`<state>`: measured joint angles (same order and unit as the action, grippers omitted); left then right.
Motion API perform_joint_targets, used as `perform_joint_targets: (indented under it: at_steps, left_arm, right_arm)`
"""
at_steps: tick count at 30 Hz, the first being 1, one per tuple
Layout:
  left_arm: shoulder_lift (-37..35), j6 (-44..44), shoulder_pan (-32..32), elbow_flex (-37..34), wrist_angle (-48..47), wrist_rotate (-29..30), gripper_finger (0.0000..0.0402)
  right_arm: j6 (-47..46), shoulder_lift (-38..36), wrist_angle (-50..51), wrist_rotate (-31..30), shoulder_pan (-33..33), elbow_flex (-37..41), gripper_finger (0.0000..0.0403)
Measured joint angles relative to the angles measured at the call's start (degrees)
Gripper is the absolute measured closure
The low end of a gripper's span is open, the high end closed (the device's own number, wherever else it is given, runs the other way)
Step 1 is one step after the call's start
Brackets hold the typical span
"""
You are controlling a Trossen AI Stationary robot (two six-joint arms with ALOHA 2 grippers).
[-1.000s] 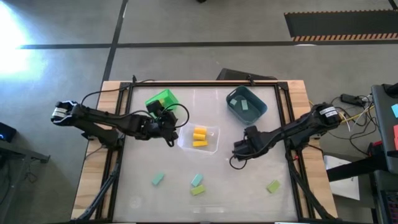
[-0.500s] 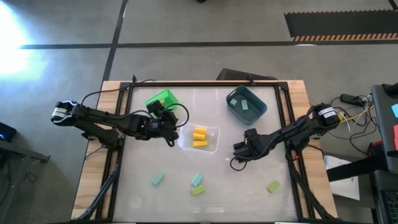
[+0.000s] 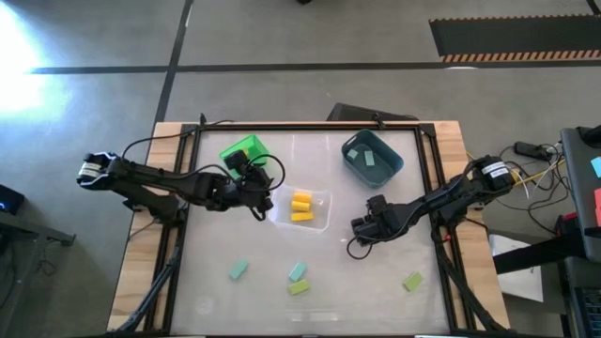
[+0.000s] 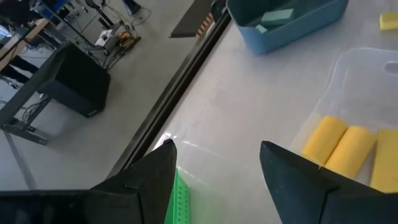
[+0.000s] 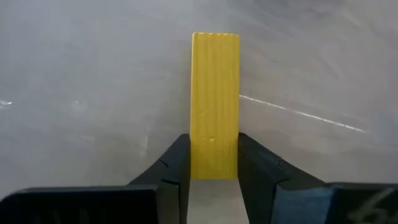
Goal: Sort & place blocks by color
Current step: Put the yellow block into the transparent bin
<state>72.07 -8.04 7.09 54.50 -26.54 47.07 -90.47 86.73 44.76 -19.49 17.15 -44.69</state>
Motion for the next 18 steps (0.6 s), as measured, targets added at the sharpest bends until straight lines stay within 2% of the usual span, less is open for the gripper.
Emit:
perform_joint_targets:
  at_steps: [9, 18]
  left_arm:
    - [0.4, -0.5, 0.4, -0.4, 2.6, 0.1, 0.0187]
    - [0.0, -0.5, 1.9, 0.7, 2.6, -0.1, 0.0187]
  right_arm:
    - [7.4, -0.6, 0.2, 1.1, 0.0, -1.5, 0.032]
    - [27.4, -4.2, 2.3, 1.6, 0.1, -13.9, 0.032]
